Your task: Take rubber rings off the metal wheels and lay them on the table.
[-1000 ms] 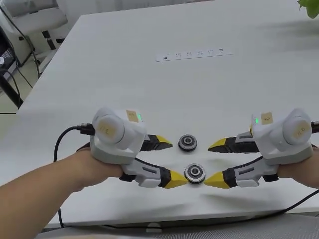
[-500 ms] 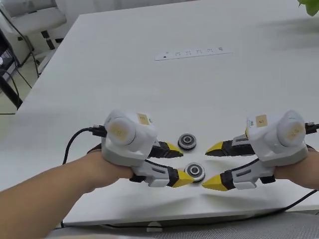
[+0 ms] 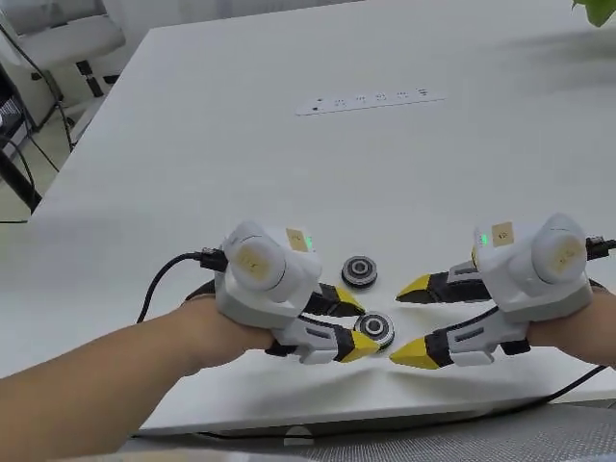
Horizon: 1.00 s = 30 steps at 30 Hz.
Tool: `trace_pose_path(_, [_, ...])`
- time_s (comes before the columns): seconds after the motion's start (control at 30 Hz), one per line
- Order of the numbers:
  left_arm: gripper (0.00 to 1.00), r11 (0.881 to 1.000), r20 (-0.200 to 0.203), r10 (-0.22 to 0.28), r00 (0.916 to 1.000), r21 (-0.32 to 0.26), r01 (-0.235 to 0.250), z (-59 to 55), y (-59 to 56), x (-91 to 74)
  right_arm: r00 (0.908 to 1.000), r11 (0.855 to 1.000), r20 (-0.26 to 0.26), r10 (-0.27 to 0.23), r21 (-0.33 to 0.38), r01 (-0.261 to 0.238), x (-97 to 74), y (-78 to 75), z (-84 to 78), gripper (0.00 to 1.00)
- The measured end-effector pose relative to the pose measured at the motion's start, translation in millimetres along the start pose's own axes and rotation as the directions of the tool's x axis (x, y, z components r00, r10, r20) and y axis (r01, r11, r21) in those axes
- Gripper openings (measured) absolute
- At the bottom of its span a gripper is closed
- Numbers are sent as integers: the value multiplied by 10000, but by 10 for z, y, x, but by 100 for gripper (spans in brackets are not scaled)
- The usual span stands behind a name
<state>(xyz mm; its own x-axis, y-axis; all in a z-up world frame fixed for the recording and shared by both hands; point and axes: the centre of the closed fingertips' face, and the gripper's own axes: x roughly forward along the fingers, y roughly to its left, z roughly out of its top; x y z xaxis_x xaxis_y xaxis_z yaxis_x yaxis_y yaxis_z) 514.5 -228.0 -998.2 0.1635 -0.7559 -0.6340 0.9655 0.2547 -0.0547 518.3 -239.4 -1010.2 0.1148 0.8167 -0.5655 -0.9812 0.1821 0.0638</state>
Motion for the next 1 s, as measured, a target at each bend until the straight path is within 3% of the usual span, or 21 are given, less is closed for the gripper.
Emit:
trace_pose_path(0.6, [14,9968,-16,785,9969,137,-785,7,68,56,9999,10000,146,0,35,0,35,22,35,43])
trace_pose_path(0.87, [14,9954,65,954,9954,42,-954,2,72,55,9992,9993,385,87,370,-102,95,14,35,38])
trace_pose_path(1.0, [14,9946,117,1042,9945,-23,-1042,-1,71,52,9974,9960,704,176,864,-237,126,16,54,36])
